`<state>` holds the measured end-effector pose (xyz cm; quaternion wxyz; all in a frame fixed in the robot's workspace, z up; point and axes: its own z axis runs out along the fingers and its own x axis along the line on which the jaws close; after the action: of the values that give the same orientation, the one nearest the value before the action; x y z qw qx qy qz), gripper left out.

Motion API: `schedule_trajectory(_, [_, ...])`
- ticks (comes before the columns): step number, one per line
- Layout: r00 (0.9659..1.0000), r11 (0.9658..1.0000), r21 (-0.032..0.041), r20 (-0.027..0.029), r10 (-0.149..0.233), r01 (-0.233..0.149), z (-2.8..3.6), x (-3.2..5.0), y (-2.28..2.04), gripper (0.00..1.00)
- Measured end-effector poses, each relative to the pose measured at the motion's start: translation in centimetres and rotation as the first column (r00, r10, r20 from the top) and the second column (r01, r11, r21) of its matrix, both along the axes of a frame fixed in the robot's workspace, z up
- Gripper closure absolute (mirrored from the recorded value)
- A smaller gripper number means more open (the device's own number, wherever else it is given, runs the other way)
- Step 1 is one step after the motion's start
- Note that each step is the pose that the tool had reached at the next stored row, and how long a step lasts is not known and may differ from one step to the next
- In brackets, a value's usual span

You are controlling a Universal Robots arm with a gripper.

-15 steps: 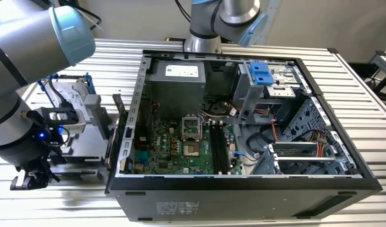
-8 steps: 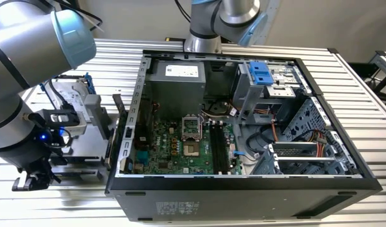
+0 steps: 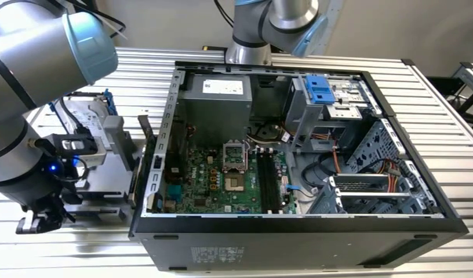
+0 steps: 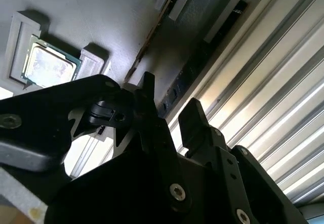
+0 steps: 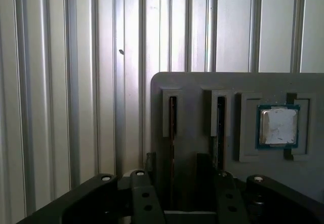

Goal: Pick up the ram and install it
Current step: 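Pick up the ram and move it above insertion slot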

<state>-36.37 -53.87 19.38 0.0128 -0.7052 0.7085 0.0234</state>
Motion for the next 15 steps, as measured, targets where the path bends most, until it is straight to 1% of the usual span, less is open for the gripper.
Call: schedule_trajectory(15, [1.0,1.0,0.0,-0.0001,0.0,0.0,-0.04,0.0,0.0,1.0])
